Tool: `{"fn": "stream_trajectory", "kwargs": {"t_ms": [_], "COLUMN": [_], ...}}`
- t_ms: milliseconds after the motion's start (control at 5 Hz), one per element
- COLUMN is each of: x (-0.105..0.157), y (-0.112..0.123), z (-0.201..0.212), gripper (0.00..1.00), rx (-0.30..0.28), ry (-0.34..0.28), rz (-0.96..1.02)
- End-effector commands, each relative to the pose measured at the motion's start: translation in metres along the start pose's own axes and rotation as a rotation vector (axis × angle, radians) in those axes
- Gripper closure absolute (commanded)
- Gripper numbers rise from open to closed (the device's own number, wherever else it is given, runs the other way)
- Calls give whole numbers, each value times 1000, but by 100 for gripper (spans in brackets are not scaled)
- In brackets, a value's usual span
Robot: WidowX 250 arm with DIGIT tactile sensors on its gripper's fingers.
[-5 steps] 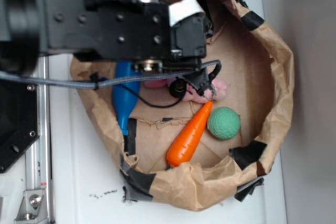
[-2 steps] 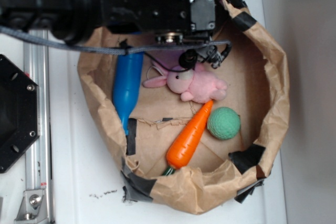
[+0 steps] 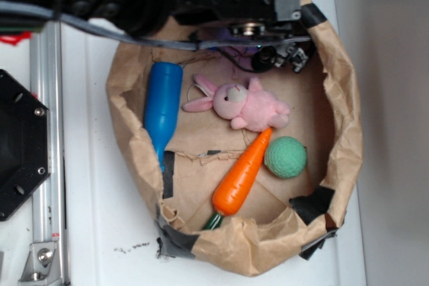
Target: Grab the black box.
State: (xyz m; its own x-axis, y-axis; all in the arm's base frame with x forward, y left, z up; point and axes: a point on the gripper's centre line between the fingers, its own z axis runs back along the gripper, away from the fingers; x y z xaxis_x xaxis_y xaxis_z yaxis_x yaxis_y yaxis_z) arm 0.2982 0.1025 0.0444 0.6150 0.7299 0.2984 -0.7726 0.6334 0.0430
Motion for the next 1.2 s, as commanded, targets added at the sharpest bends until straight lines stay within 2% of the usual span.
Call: {"fn": "stream_trajectory", "kwargs": {"t_ms": [0, 200, 400, 600, 800, 1000], "x": [32, 31, 28, 30, 29, 26], "y": [4, 0, -5, -6, -4, -4], "z": [12, 9, 7, 2, 1, 2], "gripper": [0, 0, 0, 0, 100, 100], "rx": [-2, -4, -34, -11, -3, 6], "ry": [-79, -92, -124, -124, -125, -130], "rz": [67, 43, 17, 25, 34, 29]}}
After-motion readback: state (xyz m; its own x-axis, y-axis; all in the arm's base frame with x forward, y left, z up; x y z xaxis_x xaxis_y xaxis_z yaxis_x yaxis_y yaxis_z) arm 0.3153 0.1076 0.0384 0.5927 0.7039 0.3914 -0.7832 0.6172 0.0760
